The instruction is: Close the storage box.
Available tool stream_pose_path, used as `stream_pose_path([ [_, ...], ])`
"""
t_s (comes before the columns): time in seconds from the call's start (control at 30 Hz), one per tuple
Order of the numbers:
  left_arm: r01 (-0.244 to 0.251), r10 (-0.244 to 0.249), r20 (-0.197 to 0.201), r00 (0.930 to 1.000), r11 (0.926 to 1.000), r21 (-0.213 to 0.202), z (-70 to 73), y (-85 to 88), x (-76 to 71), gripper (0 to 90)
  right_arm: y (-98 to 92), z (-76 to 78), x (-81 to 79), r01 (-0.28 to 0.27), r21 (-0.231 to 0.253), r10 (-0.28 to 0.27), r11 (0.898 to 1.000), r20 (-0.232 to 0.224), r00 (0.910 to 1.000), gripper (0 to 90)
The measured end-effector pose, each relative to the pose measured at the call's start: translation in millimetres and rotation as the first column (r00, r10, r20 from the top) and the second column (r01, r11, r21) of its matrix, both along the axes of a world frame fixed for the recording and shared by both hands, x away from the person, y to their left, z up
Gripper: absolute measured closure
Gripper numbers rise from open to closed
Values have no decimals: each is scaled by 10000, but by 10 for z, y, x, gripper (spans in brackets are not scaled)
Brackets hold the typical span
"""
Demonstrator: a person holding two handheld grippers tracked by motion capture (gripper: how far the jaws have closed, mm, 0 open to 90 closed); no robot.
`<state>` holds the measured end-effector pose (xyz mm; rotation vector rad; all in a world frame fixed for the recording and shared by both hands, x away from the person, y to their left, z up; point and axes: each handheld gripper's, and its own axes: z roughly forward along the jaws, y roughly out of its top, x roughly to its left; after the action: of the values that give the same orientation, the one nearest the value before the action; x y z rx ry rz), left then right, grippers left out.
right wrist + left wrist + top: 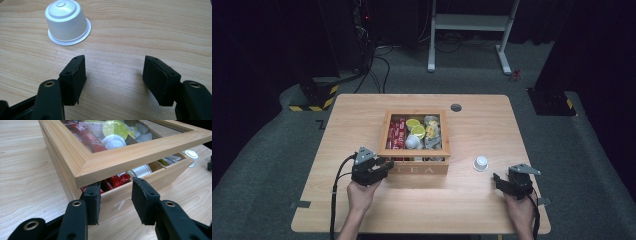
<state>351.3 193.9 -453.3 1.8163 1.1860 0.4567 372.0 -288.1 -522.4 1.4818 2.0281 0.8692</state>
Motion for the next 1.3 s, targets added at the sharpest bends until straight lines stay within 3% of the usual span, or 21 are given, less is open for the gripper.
stream_pose_path([
  [0.4,-44,45,-106,9999,9999,117,-43,-24,-15,586,0,0,0,-15,1,15,10000,-3,10000,348],
  [0.57,-5,10,-137,9999,9993,374,-61,-35,-23,586,0,0,0,-11,-2,11,10000,-2,10000,348],
  [1.3,88,-71,-402,9992,9991,413,-120,-46,-46,572,0,0,0,-10,-1,10,10000,-3,10000,348],
])
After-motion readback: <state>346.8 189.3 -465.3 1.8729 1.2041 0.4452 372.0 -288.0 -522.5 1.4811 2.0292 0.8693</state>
